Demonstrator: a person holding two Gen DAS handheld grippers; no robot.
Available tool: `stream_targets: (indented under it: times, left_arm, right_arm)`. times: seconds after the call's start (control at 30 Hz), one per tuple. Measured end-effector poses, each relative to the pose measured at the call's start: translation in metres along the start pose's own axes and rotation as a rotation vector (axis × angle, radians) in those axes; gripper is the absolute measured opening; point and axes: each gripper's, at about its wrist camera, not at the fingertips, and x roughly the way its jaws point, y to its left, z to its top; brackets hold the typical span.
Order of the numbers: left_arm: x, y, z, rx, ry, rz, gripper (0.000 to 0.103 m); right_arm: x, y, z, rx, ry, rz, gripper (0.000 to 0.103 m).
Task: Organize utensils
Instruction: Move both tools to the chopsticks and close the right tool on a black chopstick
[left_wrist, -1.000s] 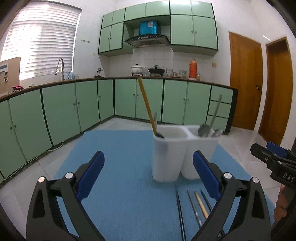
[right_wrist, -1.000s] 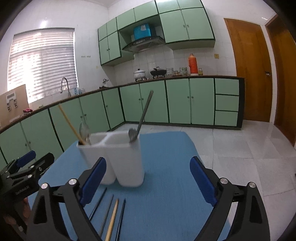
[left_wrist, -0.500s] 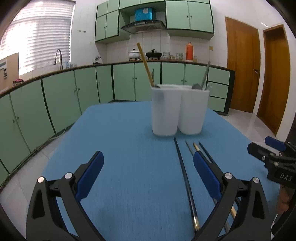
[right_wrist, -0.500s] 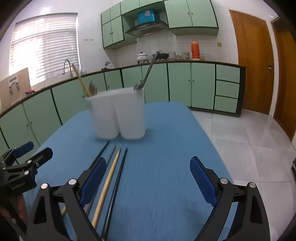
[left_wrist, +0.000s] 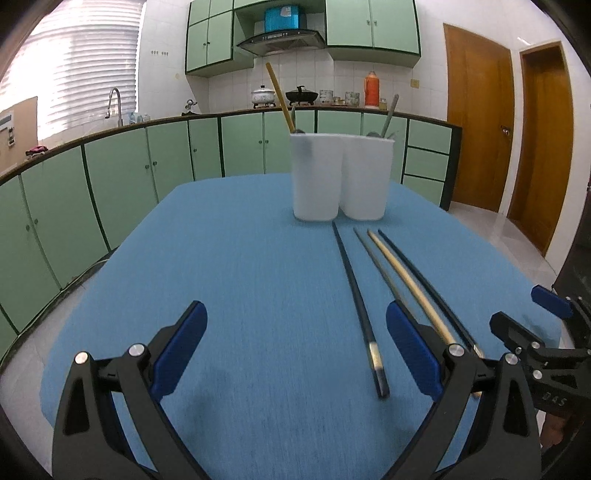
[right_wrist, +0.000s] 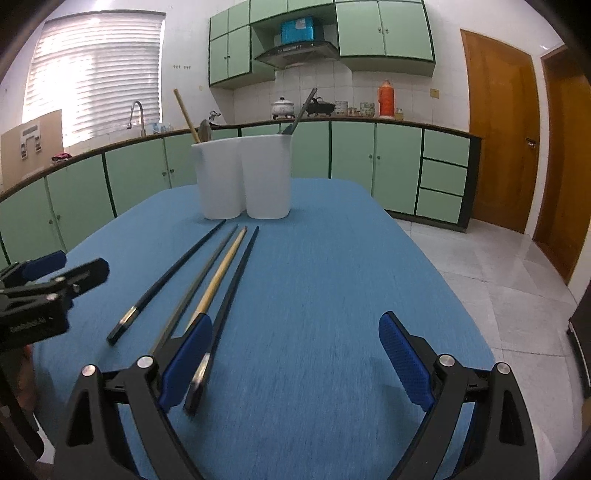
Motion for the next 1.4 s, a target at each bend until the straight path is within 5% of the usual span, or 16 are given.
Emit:
stream_targets:
  times: [1.4]
  left_arm:
    - [-0.026, -0.009, -0.035, -0.026, 0.005, -0.008, 0.095]
  right_arm:
    - [-0.026, 0.055, -0.047, -0.153, -0.042, 0.049, 0.014]
